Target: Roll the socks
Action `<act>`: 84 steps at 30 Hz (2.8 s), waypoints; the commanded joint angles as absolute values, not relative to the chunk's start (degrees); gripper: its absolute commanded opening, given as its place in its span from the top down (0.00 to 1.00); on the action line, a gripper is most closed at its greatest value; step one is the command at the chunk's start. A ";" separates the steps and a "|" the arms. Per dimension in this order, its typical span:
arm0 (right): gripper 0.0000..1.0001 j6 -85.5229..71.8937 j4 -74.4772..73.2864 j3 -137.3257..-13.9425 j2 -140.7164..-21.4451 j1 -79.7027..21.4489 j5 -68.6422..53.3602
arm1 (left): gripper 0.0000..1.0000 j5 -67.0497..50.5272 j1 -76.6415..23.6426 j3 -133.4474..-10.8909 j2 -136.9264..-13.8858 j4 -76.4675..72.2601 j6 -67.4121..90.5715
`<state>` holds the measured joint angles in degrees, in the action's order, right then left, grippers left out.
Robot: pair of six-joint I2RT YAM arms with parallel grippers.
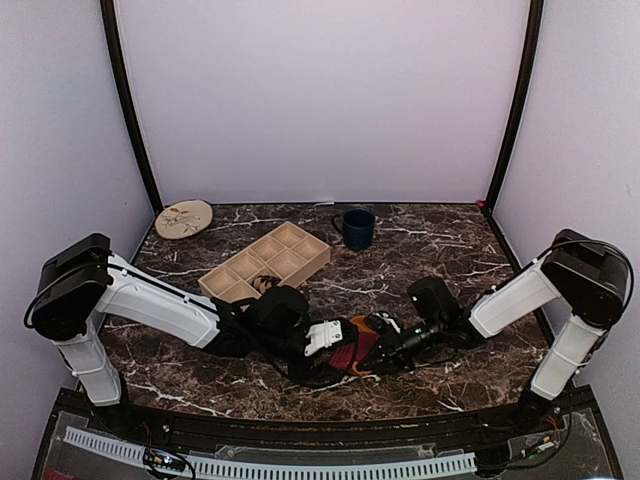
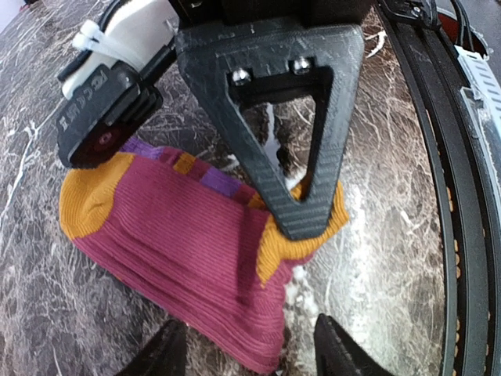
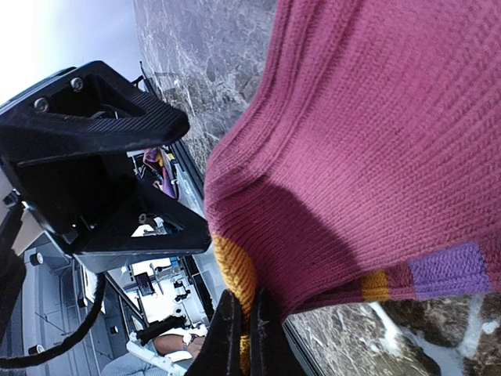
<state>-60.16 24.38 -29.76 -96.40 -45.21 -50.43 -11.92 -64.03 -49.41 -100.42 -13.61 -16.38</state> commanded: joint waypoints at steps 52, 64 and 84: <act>0.73 -43.26 1.33 -33.45 -89.66 -42.01 -44.97 | 1.00 -28.86 -64.34 -66.70 -113.41 6.36 -19.18; 0.62 -40.42 0.33 -25.83 -78.52 -42.14 -33.76 | 1.00 -35.33 -62.23 -67.59 -116.29 8.92 -13.53; 0.61 -29.22 -7.91 -22.39 -59.13 -57.42 -1.46 | 1.00 -51.70 -55.19 -80.32 -127.23 20.24 -2.35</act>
<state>-30.65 -7.44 -23.35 -62.96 -55.11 -10.35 -49.54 -56.10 -79.92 -125.62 14.66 -5.21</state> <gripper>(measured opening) 0.387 0.039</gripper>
